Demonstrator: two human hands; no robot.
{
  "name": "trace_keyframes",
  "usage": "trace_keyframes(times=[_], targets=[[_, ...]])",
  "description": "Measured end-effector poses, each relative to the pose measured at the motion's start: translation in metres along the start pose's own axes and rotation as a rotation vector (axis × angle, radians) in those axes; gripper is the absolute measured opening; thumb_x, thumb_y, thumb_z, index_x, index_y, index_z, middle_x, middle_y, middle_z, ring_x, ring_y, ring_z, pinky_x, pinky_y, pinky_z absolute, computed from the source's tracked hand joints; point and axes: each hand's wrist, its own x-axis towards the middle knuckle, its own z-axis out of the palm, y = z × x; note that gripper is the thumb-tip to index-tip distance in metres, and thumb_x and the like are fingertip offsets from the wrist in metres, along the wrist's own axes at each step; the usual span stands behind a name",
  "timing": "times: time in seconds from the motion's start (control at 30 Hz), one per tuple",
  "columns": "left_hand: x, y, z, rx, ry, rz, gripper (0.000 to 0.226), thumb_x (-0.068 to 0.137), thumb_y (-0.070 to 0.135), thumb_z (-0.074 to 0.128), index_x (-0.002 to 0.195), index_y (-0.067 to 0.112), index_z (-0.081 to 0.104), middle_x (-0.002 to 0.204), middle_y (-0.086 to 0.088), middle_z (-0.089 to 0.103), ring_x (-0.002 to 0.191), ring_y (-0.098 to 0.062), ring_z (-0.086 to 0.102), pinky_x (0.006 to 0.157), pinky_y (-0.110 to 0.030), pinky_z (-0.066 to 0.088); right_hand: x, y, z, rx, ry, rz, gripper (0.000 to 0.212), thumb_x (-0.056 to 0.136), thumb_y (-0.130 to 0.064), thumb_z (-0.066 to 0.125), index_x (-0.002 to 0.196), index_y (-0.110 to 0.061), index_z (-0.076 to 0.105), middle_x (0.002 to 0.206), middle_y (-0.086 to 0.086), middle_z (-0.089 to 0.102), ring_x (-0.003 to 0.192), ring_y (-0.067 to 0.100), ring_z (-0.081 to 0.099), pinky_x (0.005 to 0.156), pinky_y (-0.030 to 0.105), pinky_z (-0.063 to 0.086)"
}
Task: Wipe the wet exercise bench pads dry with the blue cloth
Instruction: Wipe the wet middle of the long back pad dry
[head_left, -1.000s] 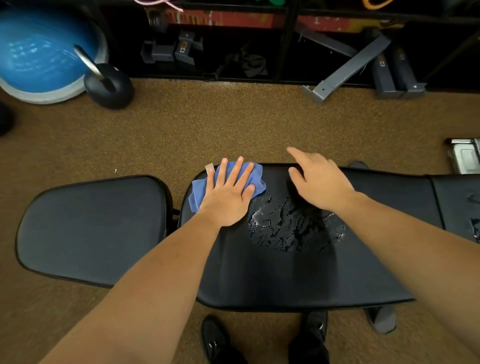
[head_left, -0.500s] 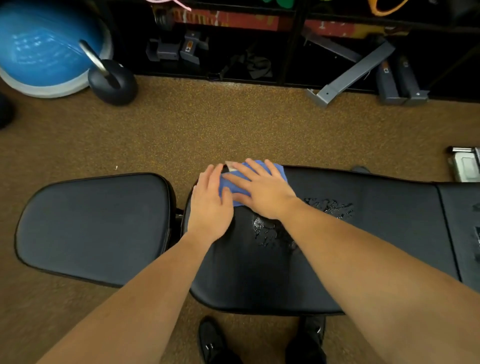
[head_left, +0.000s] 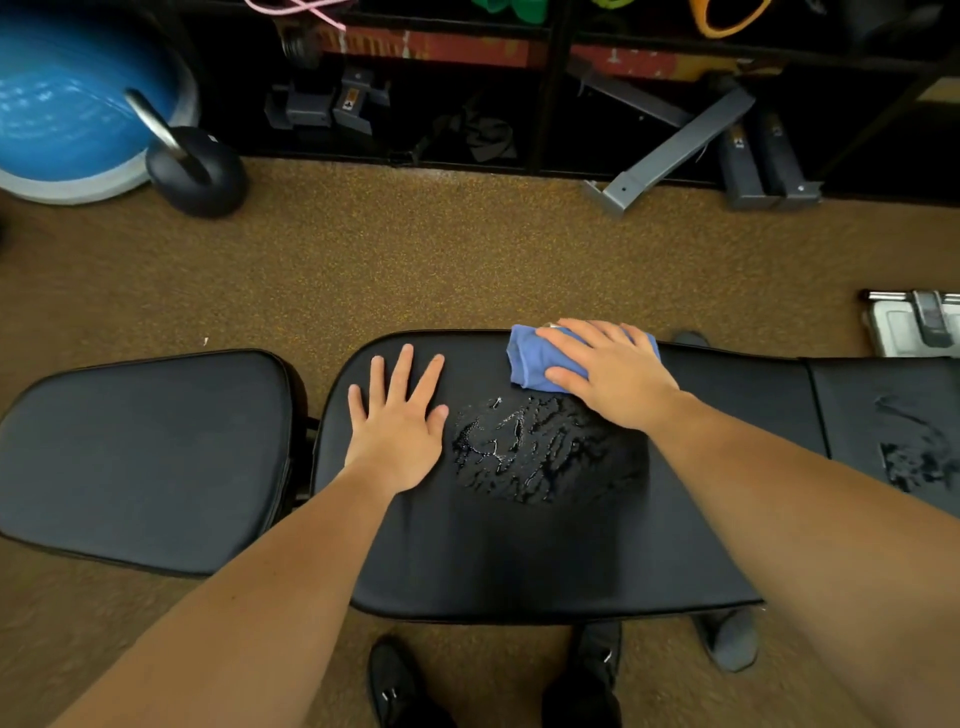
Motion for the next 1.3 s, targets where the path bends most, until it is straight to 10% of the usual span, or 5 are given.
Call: trace_keyframes(times=[0.53, 0.9, 1.3], targets=[[-0.007, 0.041, -0.012, -0.074, -0.009, 0.109, 0.084, 0.086, 0.076, 0.045, 0.156, 0.046, 0.009, 0.167, 0.012, -0.004, 0.154, -0.02, -0.011, 0.121, -0.059, -0.005, -0.069, 0.083, 0.004, 0.205, 0.16, 0.133, 0.048, 0.104, -0.032, 0.045, 0.152, -0.03, 0.039, 0.16, -0.007, 0.033, 0.152, 0.015, 0.019, 0.122, 0.042, 0.009], [-0.028, 0.076, -0.009, 0.123, -0.272, 0.163, 0.15, 0.041, 0.085, 0.075, 0.148, 0.05, -0.025, 0.161, 0.01, -0.03, 0.149, -0.028, -0.029, 0.118, -0.066, -0.007, -0.138, 0.03, 0.031, 0.057, 0.066, -0.044, 0.065, 0.094, -0.07, 0.026, 0.153, -0.043, 0.029, 0.164, -0.019, 0.015, 0.153, 0.007, 0.002, 0.123, 0.039, -0.004], [-0.06, 0.051, -0.004, 0.006, -0.217, 0.041, 0.154, 0.041, 0.081, 0.079, 0.147, 0.052, -0.028, 0.163, 0.01, -0.028, 0.149, -0.025, -0.028, 0.12, -0.061, -0.008, -0.18, 0.03, 0.042, 0.313, 0.234, -0.345, 0.035, 0.095, -0.044, 0.055, 0.125, -0.03, 0.065, 0.129, -0.012, 0.065, 0.124, 0.013, 0.057, 0.103, 0.032, 0.038]])
